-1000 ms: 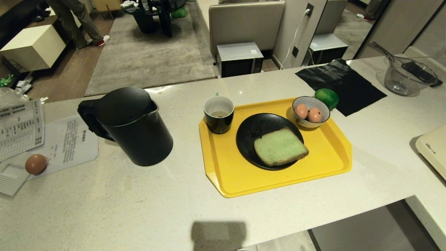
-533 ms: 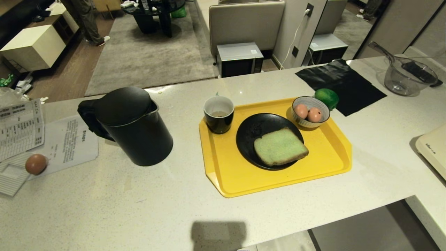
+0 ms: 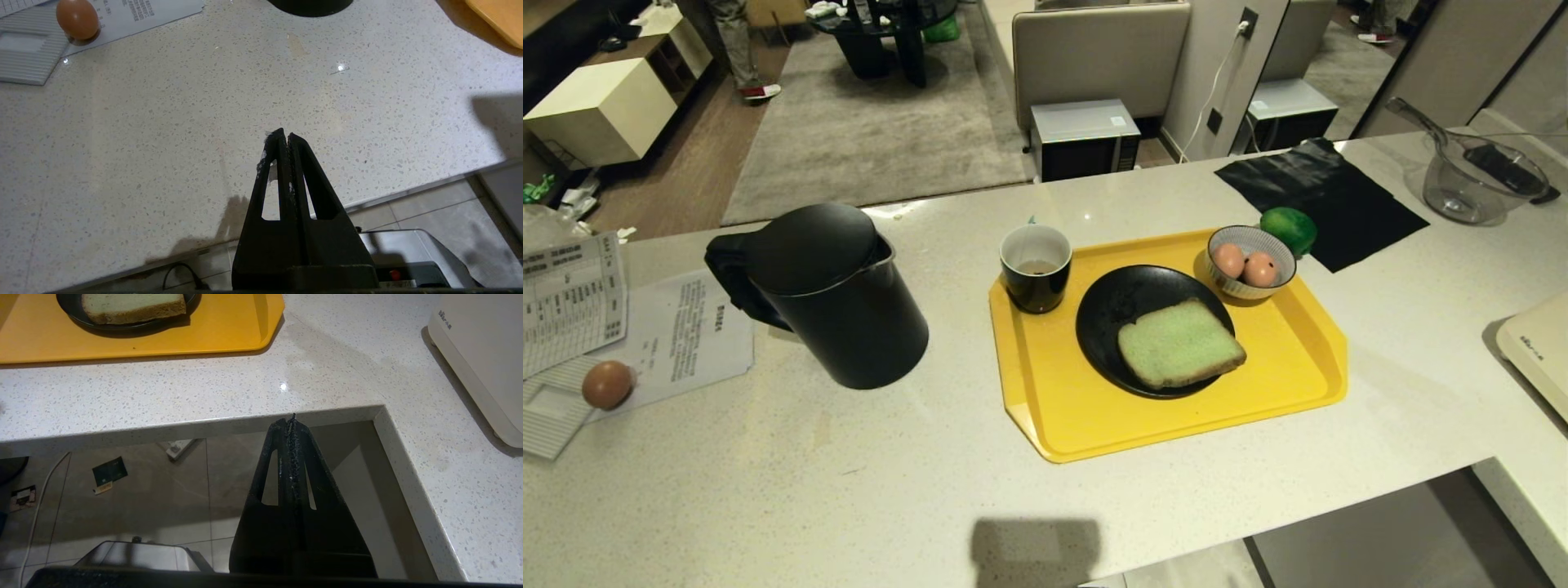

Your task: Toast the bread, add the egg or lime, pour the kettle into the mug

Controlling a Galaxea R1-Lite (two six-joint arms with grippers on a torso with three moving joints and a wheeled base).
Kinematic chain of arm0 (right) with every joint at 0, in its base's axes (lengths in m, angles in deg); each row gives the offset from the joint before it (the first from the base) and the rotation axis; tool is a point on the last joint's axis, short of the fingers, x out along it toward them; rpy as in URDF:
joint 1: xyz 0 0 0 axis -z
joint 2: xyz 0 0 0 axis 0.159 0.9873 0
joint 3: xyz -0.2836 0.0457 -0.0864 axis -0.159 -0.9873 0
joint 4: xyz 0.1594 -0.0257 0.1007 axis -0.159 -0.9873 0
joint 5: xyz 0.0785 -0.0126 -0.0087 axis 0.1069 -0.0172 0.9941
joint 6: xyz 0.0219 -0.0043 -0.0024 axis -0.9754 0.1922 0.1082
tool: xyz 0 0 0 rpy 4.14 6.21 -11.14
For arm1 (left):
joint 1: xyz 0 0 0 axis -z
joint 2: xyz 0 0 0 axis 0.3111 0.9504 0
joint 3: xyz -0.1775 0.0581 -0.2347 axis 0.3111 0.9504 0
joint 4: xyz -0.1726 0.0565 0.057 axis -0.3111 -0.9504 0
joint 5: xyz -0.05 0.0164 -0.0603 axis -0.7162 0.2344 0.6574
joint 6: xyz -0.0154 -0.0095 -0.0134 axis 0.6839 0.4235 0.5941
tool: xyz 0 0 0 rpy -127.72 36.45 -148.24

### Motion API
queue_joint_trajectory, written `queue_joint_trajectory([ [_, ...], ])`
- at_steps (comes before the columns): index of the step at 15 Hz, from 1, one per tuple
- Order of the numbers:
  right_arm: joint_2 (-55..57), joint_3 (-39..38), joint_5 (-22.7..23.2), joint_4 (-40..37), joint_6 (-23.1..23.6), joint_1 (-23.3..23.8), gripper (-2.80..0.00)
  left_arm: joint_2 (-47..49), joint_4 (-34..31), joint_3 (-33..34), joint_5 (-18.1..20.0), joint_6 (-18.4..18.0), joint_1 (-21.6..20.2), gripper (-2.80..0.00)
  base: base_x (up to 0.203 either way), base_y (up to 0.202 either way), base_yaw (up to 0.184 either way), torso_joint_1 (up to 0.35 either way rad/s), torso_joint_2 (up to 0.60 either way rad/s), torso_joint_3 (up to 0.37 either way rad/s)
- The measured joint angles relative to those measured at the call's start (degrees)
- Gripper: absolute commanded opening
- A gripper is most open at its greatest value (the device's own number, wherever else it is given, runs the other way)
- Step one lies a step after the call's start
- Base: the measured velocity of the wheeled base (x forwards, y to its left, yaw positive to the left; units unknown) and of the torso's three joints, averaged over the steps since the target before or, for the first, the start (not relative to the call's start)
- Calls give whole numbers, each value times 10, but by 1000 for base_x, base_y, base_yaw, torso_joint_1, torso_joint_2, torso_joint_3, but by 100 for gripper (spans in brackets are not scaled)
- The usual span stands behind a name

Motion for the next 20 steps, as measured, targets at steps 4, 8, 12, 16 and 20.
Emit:
queue_joint_trajectory([
  [4, 0, 0, 0, 0, 0, 0, -280, 0, 4, 1, -1, 1, 0, -280, 0, 0, 0, 0, 0, 0],
  [8, 0, 0, 0, 0, 0, 0, -280, 0, 5, 2, -1, 1, 0, -280, 0, 0, 0, 0, 0, 0],
  [12, 0, 0, 0, 0, 0, 0, -280, 0, 5, 2, -1, 1, 0, -280, 0, 0, 0, 0, 0, 0],
  [16, 0, 0, 0, 0, 0, 0, -280, 0, 5, 2, -1, 1, 0, -280, 0, 0, 0, 0, 0, 0],
  [20, 0, 0, 0, 0, 0, 0, -280, 0, 5, 2, -1, 1, 0, -280, 0, 0, 0, 0, 0, 0],
])
